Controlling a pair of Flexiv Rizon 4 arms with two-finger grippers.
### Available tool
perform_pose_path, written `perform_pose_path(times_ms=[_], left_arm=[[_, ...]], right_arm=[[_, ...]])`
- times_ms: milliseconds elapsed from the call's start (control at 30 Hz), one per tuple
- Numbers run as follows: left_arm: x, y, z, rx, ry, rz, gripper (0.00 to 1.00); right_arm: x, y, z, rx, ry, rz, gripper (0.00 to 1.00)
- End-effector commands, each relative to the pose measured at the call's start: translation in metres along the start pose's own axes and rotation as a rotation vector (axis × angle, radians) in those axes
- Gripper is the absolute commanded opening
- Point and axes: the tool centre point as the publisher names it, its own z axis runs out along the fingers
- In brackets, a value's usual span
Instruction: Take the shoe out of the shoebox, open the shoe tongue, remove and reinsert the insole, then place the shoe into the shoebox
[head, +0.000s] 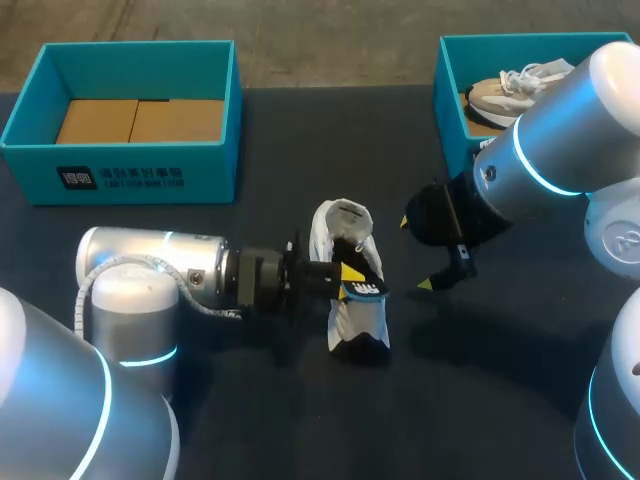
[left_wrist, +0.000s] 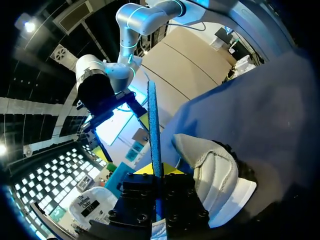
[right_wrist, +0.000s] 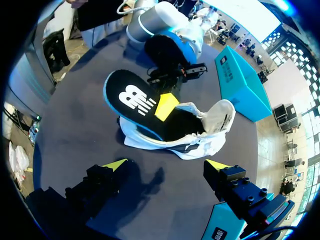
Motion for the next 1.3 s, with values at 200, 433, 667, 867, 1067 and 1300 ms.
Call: perform_pose_path(times_ms=[200,433,667,867,1067,1300], left_arm=[[0.005,0.022,0.005,-0.026,0.043,0.015,0.00],[0.009,0.027,0.002,-0.053,0.043,0.018,0.05],[-0.002,0.010,-0.001,-0.031,-0.003,0.032,0.46],[-0.011,-0.004,-0.003,-0.007,-0.036,0.043,0.37],[-0.014,-0.013,0.001,0.015,-0.037,0.056,0.17],[-0.009,-0.011,0.006,0.019,0.016,0.053,0.00]], right_arm=[[0.001,0.000,-0.001,0.000,-0.001,-0.001,1.00],[0.001,0.000,-0.001,0.000,-0.001,-0.001,1.00],[0.001,0.000,-0.001,0.000,-0.001,-0.001,1.00],[0.001,0.000,-0.001,0.000,-0.001,-0.001,1.00],[0.001,0.000,-0.001,0.000,-0.001,-0.001,1.00],[0.001,0.000,-0.001,0.000,-0.001,-0.001,1.00]])
